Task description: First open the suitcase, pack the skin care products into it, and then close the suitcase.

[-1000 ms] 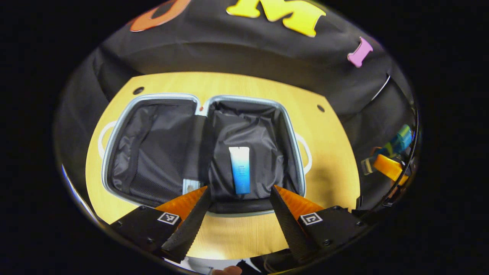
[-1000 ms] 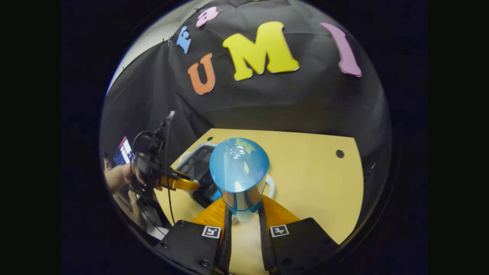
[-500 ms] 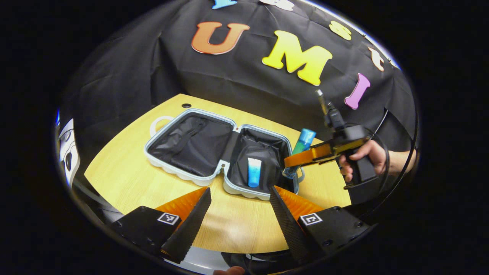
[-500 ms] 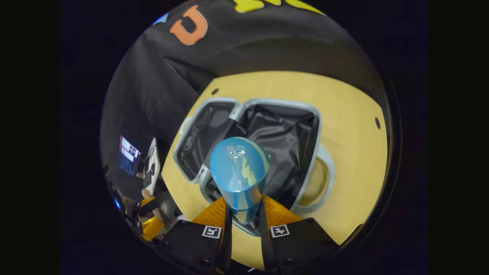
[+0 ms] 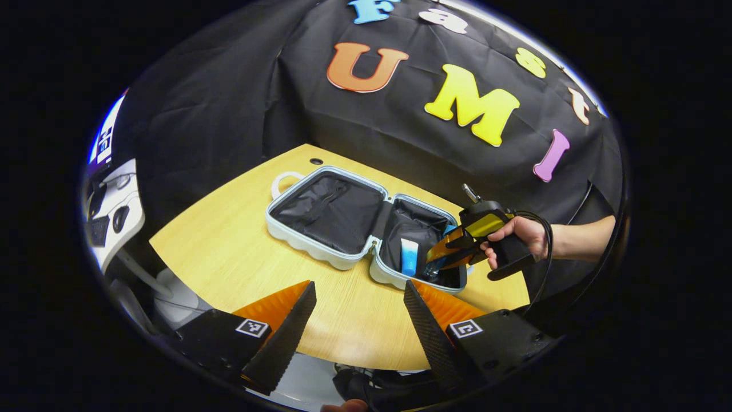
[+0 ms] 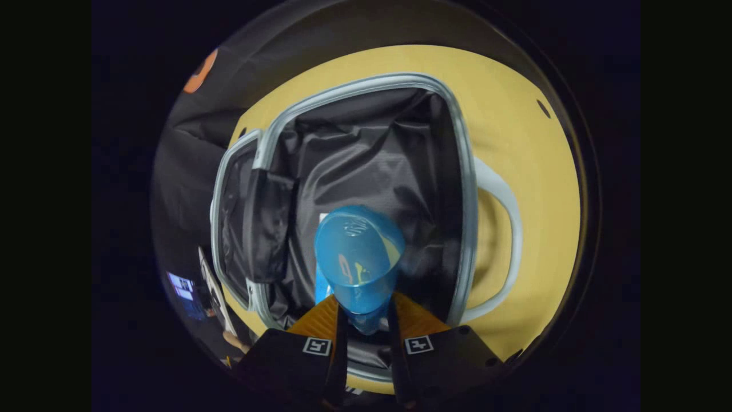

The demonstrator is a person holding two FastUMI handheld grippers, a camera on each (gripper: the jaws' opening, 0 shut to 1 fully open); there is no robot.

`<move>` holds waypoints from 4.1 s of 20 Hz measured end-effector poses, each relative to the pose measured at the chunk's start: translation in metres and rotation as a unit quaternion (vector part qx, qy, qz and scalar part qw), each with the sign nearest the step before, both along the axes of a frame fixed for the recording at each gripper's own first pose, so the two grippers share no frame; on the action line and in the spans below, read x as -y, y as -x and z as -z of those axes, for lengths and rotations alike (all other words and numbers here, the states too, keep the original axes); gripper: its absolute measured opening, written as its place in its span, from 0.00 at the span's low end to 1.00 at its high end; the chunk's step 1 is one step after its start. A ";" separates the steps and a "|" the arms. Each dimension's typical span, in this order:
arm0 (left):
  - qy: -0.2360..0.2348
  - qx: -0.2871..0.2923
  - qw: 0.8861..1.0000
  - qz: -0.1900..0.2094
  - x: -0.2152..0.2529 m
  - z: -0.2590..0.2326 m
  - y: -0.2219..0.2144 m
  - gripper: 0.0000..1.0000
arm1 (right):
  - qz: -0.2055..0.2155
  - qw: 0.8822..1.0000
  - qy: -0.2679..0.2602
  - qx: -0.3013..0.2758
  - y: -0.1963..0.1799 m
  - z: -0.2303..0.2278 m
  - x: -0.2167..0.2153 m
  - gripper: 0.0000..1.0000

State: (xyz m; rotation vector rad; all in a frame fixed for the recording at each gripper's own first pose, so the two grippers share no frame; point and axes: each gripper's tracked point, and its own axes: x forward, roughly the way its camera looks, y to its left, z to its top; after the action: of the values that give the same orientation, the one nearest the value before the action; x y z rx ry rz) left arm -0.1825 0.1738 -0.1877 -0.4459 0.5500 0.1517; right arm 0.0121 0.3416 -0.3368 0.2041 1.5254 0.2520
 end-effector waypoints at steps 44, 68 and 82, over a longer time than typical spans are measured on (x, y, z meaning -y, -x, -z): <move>0.084 -0.076 0.990 -0.086 -0.264 0.149 -0.269 0.42 | -0.106 0.912 0.011 0.397 0.035 -0.187 0.154 0.72; -0.202 0.171 0.964 0.037 0.003 -0.165 -0.266 0.08 | -0.021 0.831 0.060 0.553 0.085 -0.266 0.292 0.79; -0.189 0.173 0.946 0.198 0.227 -0.075 -0.283 0.08 | 0.057 0.851 0.169 0.493 0.127 -0.241 0.402 0.78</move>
State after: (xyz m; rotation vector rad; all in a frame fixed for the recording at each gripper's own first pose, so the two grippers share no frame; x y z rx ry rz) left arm 0.1003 -0.0536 -0.1131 0.0221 0.2440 -0.2048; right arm -0.1149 -0.0605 -0.0961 -0.1189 0.5028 -0.0302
